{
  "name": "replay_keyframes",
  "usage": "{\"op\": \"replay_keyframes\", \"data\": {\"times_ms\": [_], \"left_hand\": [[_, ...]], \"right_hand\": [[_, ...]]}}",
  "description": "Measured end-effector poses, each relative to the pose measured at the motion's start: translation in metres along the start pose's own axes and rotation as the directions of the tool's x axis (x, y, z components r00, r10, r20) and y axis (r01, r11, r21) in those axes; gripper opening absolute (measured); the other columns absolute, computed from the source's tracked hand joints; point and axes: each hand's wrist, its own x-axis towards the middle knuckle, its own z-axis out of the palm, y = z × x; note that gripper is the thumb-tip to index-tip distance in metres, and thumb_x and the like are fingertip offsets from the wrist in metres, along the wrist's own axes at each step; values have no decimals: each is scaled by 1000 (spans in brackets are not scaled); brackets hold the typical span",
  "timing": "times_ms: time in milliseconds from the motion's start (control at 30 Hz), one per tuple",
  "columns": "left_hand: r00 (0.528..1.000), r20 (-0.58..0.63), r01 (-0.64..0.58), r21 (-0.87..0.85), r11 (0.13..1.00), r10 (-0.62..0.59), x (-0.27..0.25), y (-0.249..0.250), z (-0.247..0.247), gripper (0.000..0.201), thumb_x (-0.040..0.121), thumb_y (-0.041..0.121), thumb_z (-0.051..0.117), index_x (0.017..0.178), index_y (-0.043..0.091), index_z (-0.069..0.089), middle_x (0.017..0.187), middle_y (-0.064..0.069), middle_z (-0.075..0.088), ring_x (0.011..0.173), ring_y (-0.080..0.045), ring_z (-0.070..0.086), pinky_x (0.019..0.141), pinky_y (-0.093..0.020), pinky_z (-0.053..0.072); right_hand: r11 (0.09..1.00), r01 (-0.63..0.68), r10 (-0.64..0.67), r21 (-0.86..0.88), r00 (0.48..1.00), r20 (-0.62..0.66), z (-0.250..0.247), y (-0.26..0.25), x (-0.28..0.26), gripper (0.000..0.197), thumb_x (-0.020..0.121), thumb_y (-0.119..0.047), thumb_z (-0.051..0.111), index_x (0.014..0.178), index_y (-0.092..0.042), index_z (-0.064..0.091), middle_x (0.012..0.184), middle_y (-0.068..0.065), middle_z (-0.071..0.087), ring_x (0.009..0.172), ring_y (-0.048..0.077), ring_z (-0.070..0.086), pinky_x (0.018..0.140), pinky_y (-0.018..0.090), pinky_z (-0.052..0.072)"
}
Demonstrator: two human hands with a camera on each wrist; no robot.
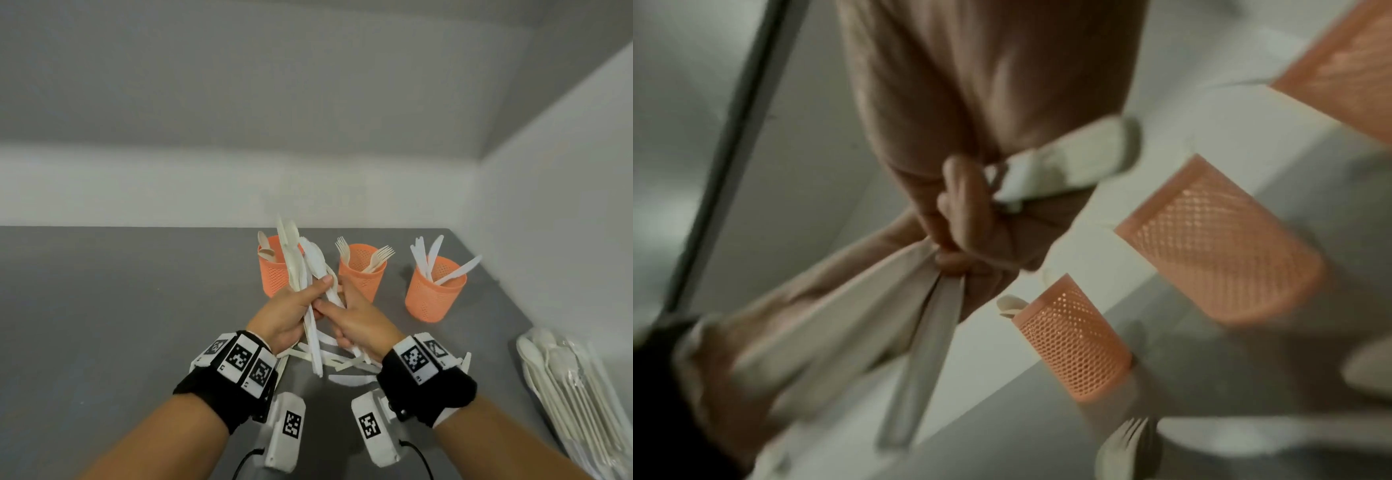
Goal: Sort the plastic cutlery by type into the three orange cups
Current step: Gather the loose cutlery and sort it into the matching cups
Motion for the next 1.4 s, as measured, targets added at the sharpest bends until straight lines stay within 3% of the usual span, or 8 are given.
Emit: {"op": "replay_keyframes", "data": {"times_ms": [167, 433, 567, 633, 733, 900, 1100, 1400], "left_hand": [[993, -104, -55, -27, 998, 52, 10, -6, 21, 20, 91, 22, 57, 93, 3, 63, 73, -8, 71, 70, -19, 71, 60, -31, 58], [997, -75, -2, -98, 995, -5, 20, -10, 28, 29, 90, 14, 57, 111, -6, 60, 62, -8, 67, 54, -20, 66, 47, -29, 52], [997, -78, -18, -92, 996, 11, 32, -4, 32, 18, 92, 12, 53, 84, 1, 64, 71, -9, 67, 70, -21, 68, 66, -35, 59], [995, -97, -16, -123, 992, 5, 36, -4, 34, 21, 93, 12, 51, 76, 5, 61, 73, -8, 62, 81, -21, 64, 81, -36, 55], [990, -142, -10, -148, 989, -11, 40, -5, 38, 15, 93, 7, 51, 82, 4, 62, 72, -9, 63, 71, -18, 66, 70, -33, 57], [998, -61, 24, -130, 991, -32, 43, -8, 53, 22, 94, 10, 50, 76, 2, 59, 53, -4, 63, 50, -12, 63, 49, -23, 52], [992, 116, 65, -179, 982, -44, 43, -6, 63, 30, 99, 20, 38, 100, -1, 60, 91, -14, 67, 91, -24, 65, 84, -37, 55], [979, 201, 59, -56, 997, -46, 50, -6, 69, 22, 91, -1, 45, 113, -3, 50, 88, -19, 57, 74, -24, 64, 67, -32, 58]], "right_hand": [[925, 258, -324, -280, 919, -226, -9, 16, 2, 10, 94, -22, 49, 94, -12, 51, 77, 3, 63, 64, 12, 61, 55, 24, 49], [985, 173, -170, -12, 952, -255, -26, 18, 1, 21, 95, -15, 47, 97, 3, 59, 78, 7, 66, 54, 0, 63, 49, 14, 51], [949, 174, -255, -264, 915, -314, -35, 19, 5, 27, 98, -15, 37, 110, -10, 60, 97, 7, 68, 83, 10, 63, 79, 24, 53], [875, 244, -404, -418, 843, -355, -38, 16, 1, 27, 96, -10, 35, 112, -8, 57, 95, 3, 59, 82, -5, 54, 77, 6, 43], [802, 323, -521, -503, 791, -322, -38, 12, -8, 28, 92, -22, 40, 110, -10, 56, 93, -2, 53, 74, -3, 48, 66, 5, 36], [848, 231, -354, -476, 917, -185, -44, 20, -13, 29, 86, -14, 59, 115, -12, 58, 91, -9, 57, 77, 5, 54, 68, 5, 39], [989, 116, -128, -94, 982, -137, -70, 19, -14, 18, 97, -25, 43, 86, -35, 54, 57, -16, 56, 53, -2, 51, 53, 12, 38], [990, -7, 29, 140, 988, -154, -84, 21, -15, 25, 96, -16, 35, 82, -19, 55, 52, -7, 45, 46, 8, 36, 47, 22, 28]]}}
